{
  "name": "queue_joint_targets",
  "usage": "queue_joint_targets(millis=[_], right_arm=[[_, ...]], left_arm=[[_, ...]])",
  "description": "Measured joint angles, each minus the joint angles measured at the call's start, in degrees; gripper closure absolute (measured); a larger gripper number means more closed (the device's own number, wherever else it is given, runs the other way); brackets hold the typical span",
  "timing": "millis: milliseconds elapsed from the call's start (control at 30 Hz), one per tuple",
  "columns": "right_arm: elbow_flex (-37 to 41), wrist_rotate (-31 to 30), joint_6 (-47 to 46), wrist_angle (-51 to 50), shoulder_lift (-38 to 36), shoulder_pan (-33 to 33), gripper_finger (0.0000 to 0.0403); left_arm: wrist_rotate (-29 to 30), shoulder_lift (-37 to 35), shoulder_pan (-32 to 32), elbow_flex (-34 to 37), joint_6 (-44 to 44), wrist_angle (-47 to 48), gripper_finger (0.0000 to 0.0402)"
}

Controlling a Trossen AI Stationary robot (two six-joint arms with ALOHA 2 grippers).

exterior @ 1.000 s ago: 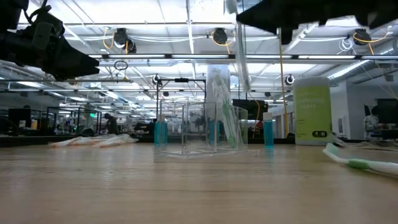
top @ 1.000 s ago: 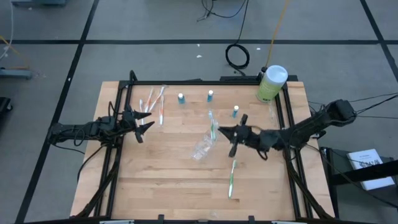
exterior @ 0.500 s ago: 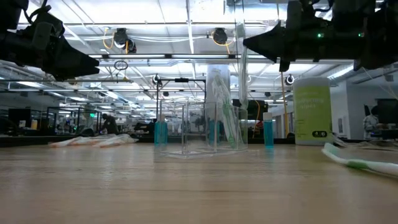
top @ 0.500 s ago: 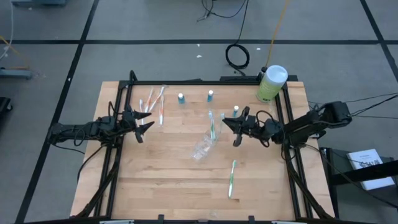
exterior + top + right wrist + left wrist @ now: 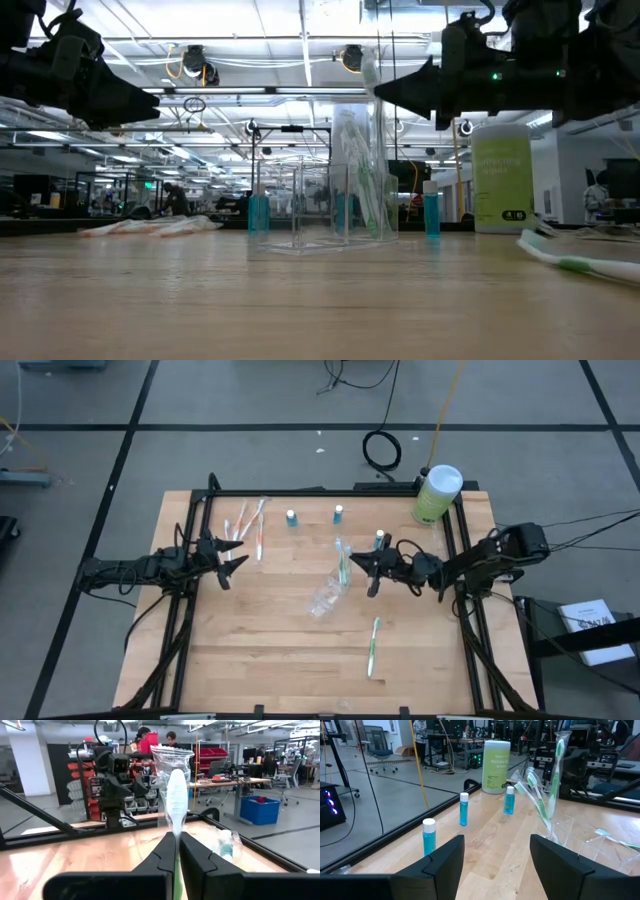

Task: Pick & Place toothbrushing station
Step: Put the green toothbrush into the transparent organizer

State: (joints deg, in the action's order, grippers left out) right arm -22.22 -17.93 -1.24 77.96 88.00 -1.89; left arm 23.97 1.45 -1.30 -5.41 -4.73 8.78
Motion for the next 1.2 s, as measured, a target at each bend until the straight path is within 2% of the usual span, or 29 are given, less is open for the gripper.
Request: queue_joint_targets(millis=[267, 467, 867, 1200], right_arm=[[0.11, -0.62, -4.76, -2.42, 0.01, 0.07, 0.0397], [0.11, -7.71, -13.39, -7.11, 0.0, 0.04, 0.0397], [0.11, -7.72, -14.27, -11.11, -0.02, 0.02, 0.0397], [0.11, -7.78, -14.88, -13.1, -0.04, 0.04, 0.038]], left_arm=[[-0.02, 0.02, -0.02, 0.0, 0.0, 0.02, 0.0167], [-0.01, 0.0, -0.01, 0.0, 0.0, 0.01, 0.0167], [-0.01, 0.01, -0.01, 0.0, 0.0, 0.0, 0.0167], [0.0, 0.0, -0.02, 0.0, 0.0, 0.01, 0.0167]])
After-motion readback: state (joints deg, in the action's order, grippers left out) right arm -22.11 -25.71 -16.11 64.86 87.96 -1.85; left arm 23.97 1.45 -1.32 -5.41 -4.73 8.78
